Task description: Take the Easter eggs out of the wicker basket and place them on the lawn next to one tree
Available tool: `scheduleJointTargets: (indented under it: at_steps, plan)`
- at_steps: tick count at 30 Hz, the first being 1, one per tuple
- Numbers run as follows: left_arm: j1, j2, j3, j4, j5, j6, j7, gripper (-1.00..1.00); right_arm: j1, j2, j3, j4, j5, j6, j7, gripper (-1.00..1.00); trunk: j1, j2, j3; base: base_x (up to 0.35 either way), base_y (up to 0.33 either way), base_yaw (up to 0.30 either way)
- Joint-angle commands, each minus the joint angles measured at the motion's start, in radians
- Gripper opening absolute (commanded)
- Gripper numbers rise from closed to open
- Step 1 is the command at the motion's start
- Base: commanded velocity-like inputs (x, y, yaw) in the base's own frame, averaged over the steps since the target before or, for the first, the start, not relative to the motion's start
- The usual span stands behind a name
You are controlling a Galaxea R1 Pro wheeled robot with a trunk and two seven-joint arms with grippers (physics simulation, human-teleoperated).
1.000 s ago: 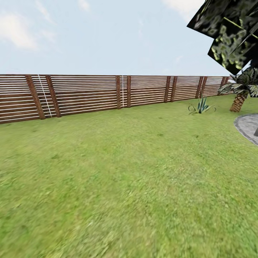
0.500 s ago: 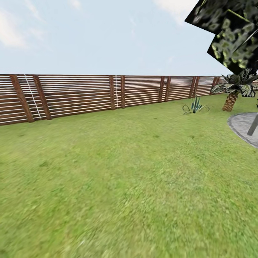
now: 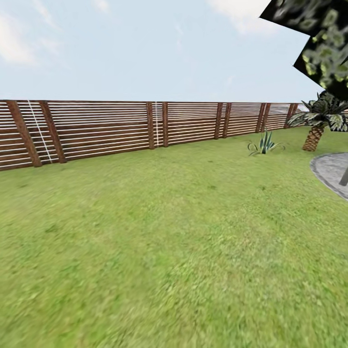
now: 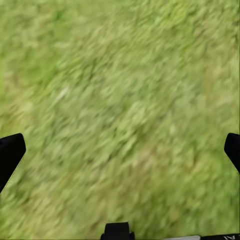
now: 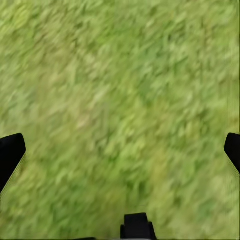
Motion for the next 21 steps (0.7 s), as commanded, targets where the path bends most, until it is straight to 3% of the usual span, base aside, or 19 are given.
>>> scheduleJointTargets:
  at_steps: [1, 5, 12, 21]
  plan:
    - [0.000, 0.001, -0.005, -0.001, -0.001, -0.001, 0.005, 1.00, 0.000, 0.000, 0.001, 0.000, -0.010, -0.004, 0.000, 1.00, 0.001, 0.000, -0.001, 0.335, 0.000, 0.000]
    - [0.000, 0.000, -0.006, -0.001, 0.000, -0.001, 0.005, 1.00, 0.000, 0.000, 0.001, 0.001, -0.010, -0.004, 0.000, 1.00, 0.001, 0.000, -0.001, 0.335, 0.000, -0.016]
    - [0.000, -0.001, -0.006, 0.001, -0.001, -0.001, 0.005, 1.00, 0.000, 0.000, 0.002, 0.001, -0.010, -0.004, 0.000, 1.00, 0.001, 0.000, -0.001, 0.335, 0.000, -0.168]
    - [0.000, 0.001, 0.000, 0.004, 0.000, -0.001, 0.005, 1.00, 0.000, 0.000, 0.003, -0.001, -0.010, -0.004, -0.001, 1.00, 0.001, 0.000, -0.001, 0.335, 0.000, -0.014]
